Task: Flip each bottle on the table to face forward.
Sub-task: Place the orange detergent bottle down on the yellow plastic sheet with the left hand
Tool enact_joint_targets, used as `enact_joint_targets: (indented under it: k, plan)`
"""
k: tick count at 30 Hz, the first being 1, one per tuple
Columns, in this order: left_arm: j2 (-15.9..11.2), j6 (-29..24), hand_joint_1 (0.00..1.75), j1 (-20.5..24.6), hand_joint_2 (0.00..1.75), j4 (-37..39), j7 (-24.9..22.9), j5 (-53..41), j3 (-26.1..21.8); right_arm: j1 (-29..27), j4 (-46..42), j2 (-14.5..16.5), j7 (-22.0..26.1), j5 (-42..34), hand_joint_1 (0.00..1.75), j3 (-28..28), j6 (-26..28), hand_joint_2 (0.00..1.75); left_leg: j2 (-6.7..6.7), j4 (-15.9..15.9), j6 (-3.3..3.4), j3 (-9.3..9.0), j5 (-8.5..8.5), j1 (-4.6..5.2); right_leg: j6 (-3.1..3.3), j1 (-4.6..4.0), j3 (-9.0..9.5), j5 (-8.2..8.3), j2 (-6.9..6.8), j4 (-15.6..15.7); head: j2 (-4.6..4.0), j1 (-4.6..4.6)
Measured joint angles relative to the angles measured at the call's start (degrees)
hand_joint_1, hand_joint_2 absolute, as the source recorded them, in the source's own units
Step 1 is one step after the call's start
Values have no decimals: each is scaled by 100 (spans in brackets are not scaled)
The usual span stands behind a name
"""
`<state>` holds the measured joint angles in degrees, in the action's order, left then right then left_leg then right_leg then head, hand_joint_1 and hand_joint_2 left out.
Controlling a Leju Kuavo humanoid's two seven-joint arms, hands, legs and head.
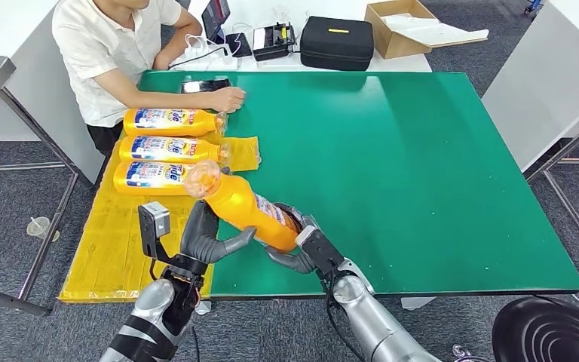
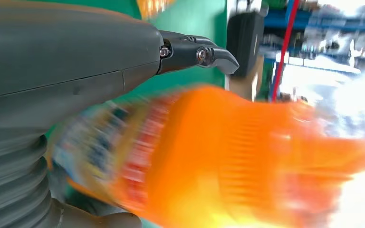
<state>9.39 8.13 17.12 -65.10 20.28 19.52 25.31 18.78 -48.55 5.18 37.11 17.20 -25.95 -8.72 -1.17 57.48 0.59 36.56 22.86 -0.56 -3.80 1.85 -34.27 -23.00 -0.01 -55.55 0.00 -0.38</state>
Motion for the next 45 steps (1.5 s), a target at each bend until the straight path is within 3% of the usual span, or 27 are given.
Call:
enact_joint_targets:
  k: [5,15,25,31,34,35,37,40,45]
  plan:
    - [-13,616,0,-1,175,-1,-187,486,43,39,155,-8,146,-79,175,-11,43,175,0,0,0,1,0,0,0,0,0,0,0,0,0,-1]
    - [-66,856,0,43,175,98,-281,681,208,159,288,-7,179,122,175,-25,253,175,0,0,0,1,0,0,0,0,-1,0,0,0,0,-1]
    - [58,-495,11,239,175,297,-258,121,328,168,361,218,-67,410,175,-159,977,175,0,0,0,1,0,0,0,0,-3,0,0,0,0,-1]
    - [121,-746,70,294,175,387,-214,74,356,175,385,273,-148,466,175,-191,1076,175,0,0,0,2,0,0,0,0,-2,0,0,0,0,-1]
    - [172,-788,148,295,175,433,-191,234,348,195,415,309,-230,548,175,-274,1176,175,2,0,0,2,0,0,0,0,-3,0,1,0,0,-1]
    - [181,-772,163,297,175,444,-175,300,340,200,430,326,-242,552,175,-304,1190,175,2,0,0,1,0,0,0,0,-3,0,2,0,0,-1]
    - [191,-693,174,298,175,457,-146,455,319,202,463,358,-220,517,175,-361,1198,175,2,0,0,1,0,0,0,0,-4,0,2,0,0,-1]
    - [197,-404,175,298,175,461,-140,786,276,197,504,391,-64,387,175,-437,1197,175,2,0,0,1,0,-1,0,-1,-4,0,2,0,0,-1]
    - [156,480,175,277,175,435,-239,1552,147,177,517,408,222,163,175,-491,1097,175,2,0,0,2,0,-1,0,0,-4,0,2,0,0,1]
